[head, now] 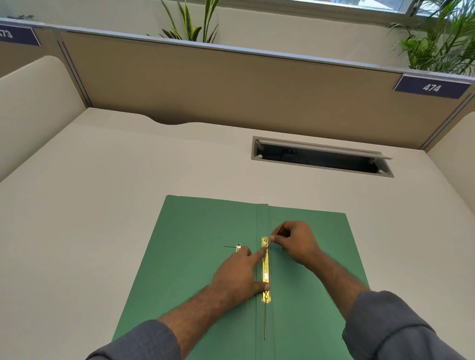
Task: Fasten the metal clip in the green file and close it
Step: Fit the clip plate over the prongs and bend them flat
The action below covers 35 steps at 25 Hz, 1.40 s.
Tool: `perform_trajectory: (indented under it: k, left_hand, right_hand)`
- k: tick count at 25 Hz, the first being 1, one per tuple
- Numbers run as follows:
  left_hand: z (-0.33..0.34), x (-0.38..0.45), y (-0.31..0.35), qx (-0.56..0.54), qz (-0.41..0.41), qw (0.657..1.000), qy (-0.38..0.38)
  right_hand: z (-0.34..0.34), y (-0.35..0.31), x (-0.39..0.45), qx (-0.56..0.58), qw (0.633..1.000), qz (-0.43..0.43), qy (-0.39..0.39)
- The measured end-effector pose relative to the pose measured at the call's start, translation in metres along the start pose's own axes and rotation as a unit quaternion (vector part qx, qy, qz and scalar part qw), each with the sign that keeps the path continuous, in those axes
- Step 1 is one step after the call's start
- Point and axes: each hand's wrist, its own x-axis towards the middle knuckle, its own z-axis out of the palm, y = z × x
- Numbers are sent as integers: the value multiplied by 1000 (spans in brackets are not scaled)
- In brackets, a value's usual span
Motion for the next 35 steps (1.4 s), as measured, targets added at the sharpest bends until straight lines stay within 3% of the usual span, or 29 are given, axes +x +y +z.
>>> perform_trajectory:
  k: [10, 24, 31, 35]
  left_hand:
    - [-17, 13, 16, 85, -4, 994, -68]
    - [-15, 14, 25, 59, -19, 997, -50]
    - [-16, 11, 25, 59, -22, 997, -47]
    - [-12, 10, 24, 67, -18, 997, -45]
  right_hand:
    - [14, 12, 7, -51, 998, 8, 27]
    - [28, -4, 19, -172, 983, -63, -25]
    - [27, 8, 17, -27, 998, 19, 59]
    - [26, 19, 2, -20, 996, 22, 86]
